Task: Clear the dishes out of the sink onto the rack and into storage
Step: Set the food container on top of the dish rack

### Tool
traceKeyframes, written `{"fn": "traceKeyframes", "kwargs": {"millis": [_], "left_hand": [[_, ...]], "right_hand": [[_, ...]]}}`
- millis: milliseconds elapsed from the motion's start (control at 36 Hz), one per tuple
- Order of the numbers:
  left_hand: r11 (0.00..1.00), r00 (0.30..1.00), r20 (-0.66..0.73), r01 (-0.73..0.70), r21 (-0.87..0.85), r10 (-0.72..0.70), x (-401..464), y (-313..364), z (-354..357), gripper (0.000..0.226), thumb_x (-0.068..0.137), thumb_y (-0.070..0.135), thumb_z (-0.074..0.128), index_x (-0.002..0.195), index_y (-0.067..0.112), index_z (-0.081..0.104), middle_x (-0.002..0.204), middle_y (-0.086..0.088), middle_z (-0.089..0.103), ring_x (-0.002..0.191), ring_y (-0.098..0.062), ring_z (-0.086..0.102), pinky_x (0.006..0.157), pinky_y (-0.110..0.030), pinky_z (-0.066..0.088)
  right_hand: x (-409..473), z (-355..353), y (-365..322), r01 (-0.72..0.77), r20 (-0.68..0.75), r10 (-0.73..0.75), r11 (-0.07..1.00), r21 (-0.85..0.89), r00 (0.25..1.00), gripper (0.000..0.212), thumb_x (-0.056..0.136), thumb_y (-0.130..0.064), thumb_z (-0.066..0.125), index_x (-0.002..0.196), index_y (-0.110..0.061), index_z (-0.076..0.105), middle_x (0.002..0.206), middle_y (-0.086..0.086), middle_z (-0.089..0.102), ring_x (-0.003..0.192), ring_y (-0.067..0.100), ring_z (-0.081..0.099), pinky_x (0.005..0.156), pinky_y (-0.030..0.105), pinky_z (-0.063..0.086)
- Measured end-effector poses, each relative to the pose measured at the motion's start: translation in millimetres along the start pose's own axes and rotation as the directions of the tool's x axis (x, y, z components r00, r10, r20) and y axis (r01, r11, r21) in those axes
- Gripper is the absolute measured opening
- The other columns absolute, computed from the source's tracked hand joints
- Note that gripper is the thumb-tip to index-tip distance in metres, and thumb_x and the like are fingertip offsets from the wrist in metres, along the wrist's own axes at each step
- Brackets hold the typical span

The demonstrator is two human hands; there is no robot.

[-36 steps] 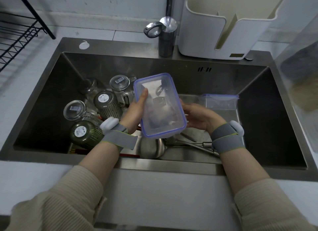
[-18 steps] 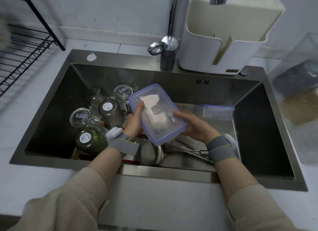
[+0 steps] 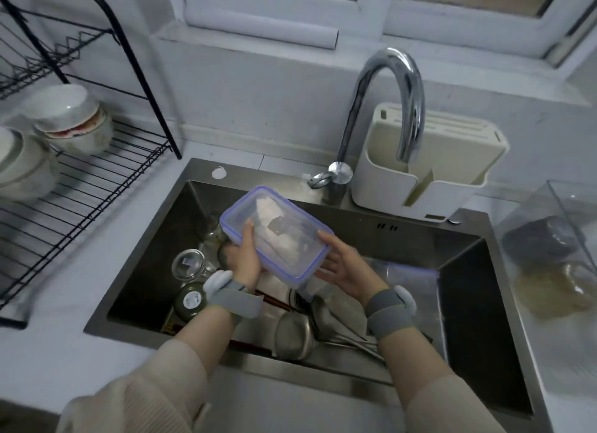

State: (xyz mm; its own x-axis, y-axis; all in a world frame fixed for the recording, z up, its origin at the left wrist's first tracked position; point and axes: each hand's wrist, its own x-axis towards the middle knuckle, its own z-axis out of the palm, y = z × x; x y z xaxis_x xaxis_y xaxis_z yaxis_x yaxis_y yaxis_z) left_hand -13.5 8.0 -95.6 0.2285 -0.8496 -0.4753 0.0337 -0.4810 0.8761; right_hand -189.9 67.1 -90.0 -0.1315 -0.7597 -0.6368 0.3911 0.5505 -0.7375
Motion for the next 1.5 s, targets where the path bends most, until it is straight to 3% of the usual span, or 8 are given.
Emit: {"fn": "traceKeyframes", "kwargs": {"millis": [194, 361, 556, 806, 1111, 1167, 1333, 1500], "left_hand": [[0.998, 0.996, -0.078, 0.045, 0.043, -0.042, -2.1, 54.8, -16.3, 0.093, 0.085, 0.071, 0.049, 0.144, 0.001, 0.035, 0.140, -0.016, 0.049, 0.125, -0.032, 0.050, 0.109, -0.044, 0.037], [0.991, 0.985, -0.129, 0.110, -0.073, -0.118, -3.4, 96.6, -40.1, 0.112, 0.076, 0.080, 0.047, 0.149, 0.000, 0.017, 0.146, -0.017, 0.040, 0.128, -0.035, 0.045, 0.108, -0.047, 0.037], [0.994, 0.982, -0.188, -0.022, -0.103, 0.003, -4.9, 157.8, -65.2, 0.089, 0.086, 0.069, 0.049, 0.141, 0.000, 0.043, 0.135, -0.020, 0.055, 0.117, -0.034, 0.056, 0.103, -0.046, 0.043], [0.964, 0.989, -0.129, -0.096, -0.247, 0.066, -17.0, 259.8, -86.4, 0.092, 0.082, 0.061, 0.062, 0.144, -0.001, 0.037, 0.134, -0.019, 0.054, 0.114, -0.036, 0.058, 0.095, -0.049, 0.050], [0.951, 0.974, -0.117, -0.215, -0.221, 0.193, 21.2, 347.8, -141.3, 0.077, 0.077, 0.066, 0.062, 0.116, -0.001, 0.057, 0.091, -0.010, 0.064, 0.084, -0.031, 0.066, 0.079, -0.050, 0.058], [0.959, 0.977, -0.097, -0.208, -0.194, 0.192, 34.0, 360.9, -155.5, 0.071, 0.078, 0.069, 0.060, 0.106, 0.003, 0.058, 0.083, -0.009, 0.064, 0.078, -0.030, 0.067, 0.080, -0.050, 0.058], [0.969, 0.981, -0.088, -0.186, -0.162, 0.174, 85.9, 391.2, -199.8, 0.075, 0.079, 0.068, 0.061, 0.104, -0.003, 0.059, 0.086, -0.020, 0.066, 0.079, -0.034, 0.067, 0.082, -0.049, 0.057], [0.972, 0.994, -0.067, -0.096, -0.212, 0.084, 119.0, 406.7, -237.4, 0.088, 0.077, 0.065, 0.066, 0.126, -0.006, 0.051, 0.116, -0.024, 0.060, 0.097, -0.042, 0.063, 0.066, -0.046, 0.056]], "right_hand": [[-3.9, 56.3, -32.3, 0.086, -0.138, -0.073, 0.992, 0.090, 0.988, 0.038, 0.081, -0.046, 0.069, 0.101, -0.015, 0.068, 0.096, 0.007, 0.072, 0.081, 0.022, 0.068, 0.059, 0.028, 0.055], [-8.8, 113.9, -64.5, 0.184, -0.258, -0.161, 0.981, 0.068, 0.953, 0.055, 0.056, -0.065, 0.070, 0.078, -0.015, 0.069, 0.095, 0.010, 0.072, 0.092, 0.032, 0.068, 0.086, 0.050, 0.055], [-13.2, 155.1, -108.9, 0.263, -0.209, -0.251, 0.964, 0.031, 0.945, 0.074, 0.047, -0.073, 0.070, 0.085, -0.009, 0.071, 0.092, 0.011, 0.073, 0.092, 0.034, 0.068, 0.089, 0.054, 0.053], [-59.1, 207.4, -193.4, 0.340, -0.157, -0.331, 0.940, 0.034, 0.931, 0.038, 0.080, -0.052, 0.067, 0.079, -0.014, 0.066, 0.073, 0.005, 0.063, 0.066, 0.024, 0.056, 0.060, 0.031, 0.045], [-70.0, 290.6, -264.1, 0.361, -0.042, -0.361, 0.933, -0.008, 0.932, 0.027, 0.085, -0.046, 0.065, 0.083, -0.019, 0.060, 0.088, 0.007, 0.068, 0.081, 0.026, 0.065, 0.076, 0.040, 0.056], [-65.1, 308.8, -269.8, 0.354, -0.015, -0.354, 0.935, 0.009, 0.935, 0.027, 0.085, -0.045, 0.066, 0.083, -0.019, 0.059, 0.086, 0.004, 0.066, 0.079, 0.023, 0.064, 0.064, 0.032, 0.054], [-47.8, 367.1, -280.9, 0.374, 0.050, -0.373, 0.927, -0.017, 0.927, 0.031, 0.086, -0.042, 0.067, 0.090, -0.013, 0.061, 0.116, 0.019, 0.065, 0.096, 0.035, 0.066, 0.089, 0.050, 0.052], [-25.3, 413.9, -275.2, 0.386, 0.098, -0.381, 0.922, -0.027, 0.919, 0.030, 0.088, -0.041, 0.064, 0.090, -0.011, 0.061, 0.122, 0.026, 0.059, 0.111, 0.043, 0.059, 0.091, 0.056, 0.048]]}}
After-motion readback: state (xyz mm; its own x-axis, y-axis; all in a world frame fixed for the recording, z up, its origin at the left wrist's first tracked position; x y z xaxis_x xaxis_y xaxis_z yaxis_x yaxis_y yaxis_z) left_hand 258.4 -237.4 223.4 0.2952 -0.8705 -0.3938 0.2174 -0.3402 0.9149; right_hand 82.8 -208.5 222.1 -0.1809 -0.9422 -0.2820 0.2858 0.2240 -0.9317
